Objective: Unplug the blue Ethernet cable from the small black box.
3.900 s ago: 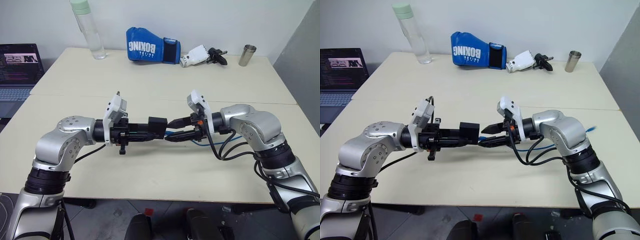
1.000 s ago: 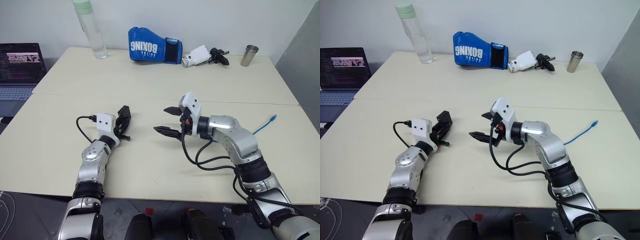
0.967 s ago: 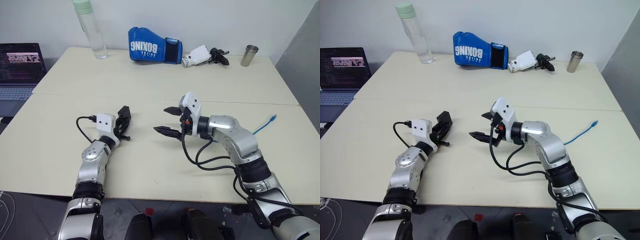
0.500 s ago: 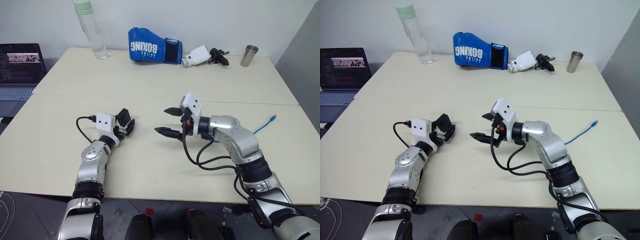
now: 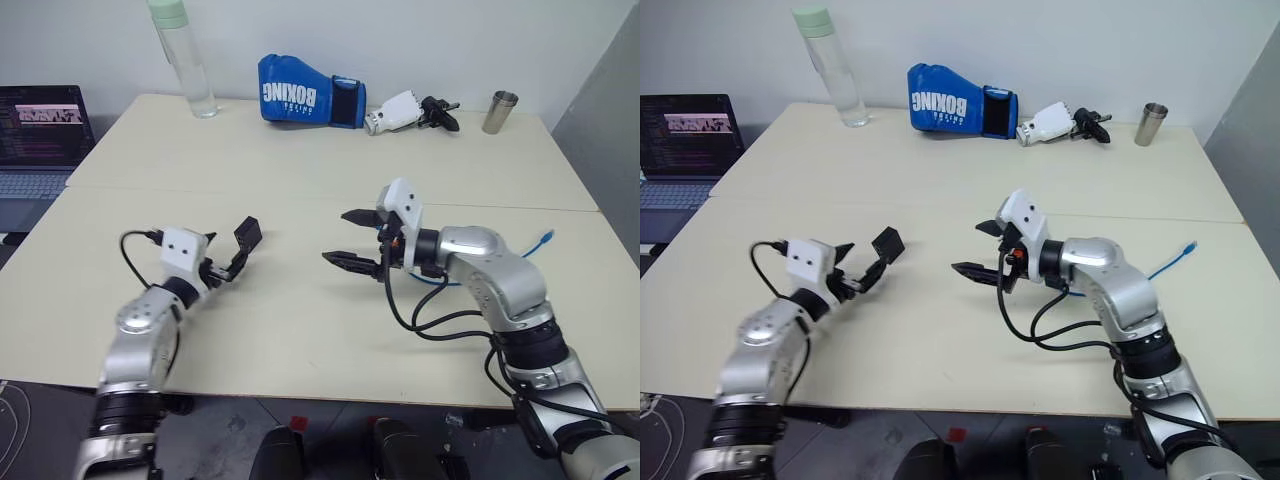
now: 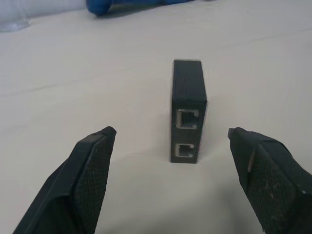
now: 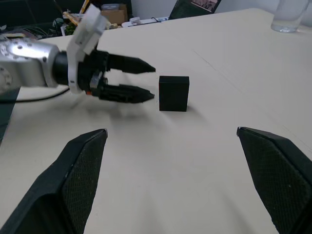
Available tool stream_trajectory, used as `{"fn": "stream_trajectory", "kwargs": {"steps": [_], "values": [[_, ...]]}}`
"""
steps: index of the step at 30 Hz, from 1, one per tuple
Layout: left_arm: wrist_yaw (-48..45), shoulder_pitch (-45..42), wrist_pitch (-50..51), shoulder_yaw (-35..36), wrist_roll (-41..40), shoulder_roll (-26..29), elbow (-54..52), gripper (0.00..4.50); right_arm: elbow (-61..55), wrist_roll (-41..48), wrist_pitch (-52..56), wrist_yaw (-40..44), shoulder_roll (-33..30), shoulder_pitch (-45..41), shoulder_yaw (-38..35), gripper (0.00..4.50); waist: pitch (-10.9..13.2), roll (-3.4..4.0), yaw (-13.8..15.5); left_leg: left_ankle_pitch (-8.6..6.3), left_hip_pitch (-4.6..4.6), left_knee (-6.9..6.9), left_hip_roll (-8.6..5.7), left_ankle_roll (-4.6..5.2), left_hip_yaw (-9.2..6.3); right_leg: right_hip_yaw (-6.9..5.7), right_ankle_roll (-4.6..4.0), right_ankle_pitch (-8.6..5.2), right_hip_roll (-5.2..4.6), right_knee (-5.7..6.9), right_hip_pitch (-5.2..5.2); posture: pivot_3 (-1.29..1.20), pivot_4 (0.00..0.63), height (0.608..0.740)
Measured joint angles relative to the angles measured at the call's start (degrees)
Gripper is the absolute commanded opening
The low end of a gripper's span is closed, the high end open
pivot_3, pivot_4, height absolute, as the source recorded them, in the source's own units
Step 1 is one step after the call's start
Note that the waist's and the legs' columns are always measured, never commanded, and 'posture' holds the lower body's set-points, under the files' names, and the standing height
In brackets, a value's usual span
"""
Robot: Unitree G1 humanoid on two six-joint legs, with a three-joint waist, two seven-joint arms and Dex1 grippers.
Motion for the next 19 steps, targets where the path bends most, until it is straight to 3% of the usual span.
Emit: {"fn": "stream_trajectory", "kwargs": {"steps": [9,14,19], "values": [[-15.4,1.8,11.5,2.7,-4.9,18.1,-10.2,3.96,-6.6,8.8,8.2,8.5,-16.8,4.9,-7.3,4.50,0.1,0.02,0.1,-0.01,0.01,-0.08,0.00,0.02,0.04,-0.05,0.02,-0.06,0.02,-0.16,0.01,0.00,0.150,0.740],[-21.3,-0.4,15.5,4.9,-10.4,22.1,-11.5,3.96,-4.9,10.1,8.3,10.8,-21.7,5.8,-10.7,4.50,0.2,0.04,0.1,-0.01,0.02,-0.08,0.00,0.02,0.09,-0.03,0.02,-0.06,0.23,-0.15,0.01,0.00,0.150,0.740],[-23.5,-2.1,16.8,5.6,-12.4,22.7,-11.3,3.96,-2.0,10.0,7.5,10.7,-22.8,5.9,-11.7,4.50,0.2,0.04,0.1,-0.01,0.02,-0.08,0.00,0.03,0.11,0.04,0.02,-0.07,0.23,-0.16,-0.01,0.00,0.150,0.740]]}}
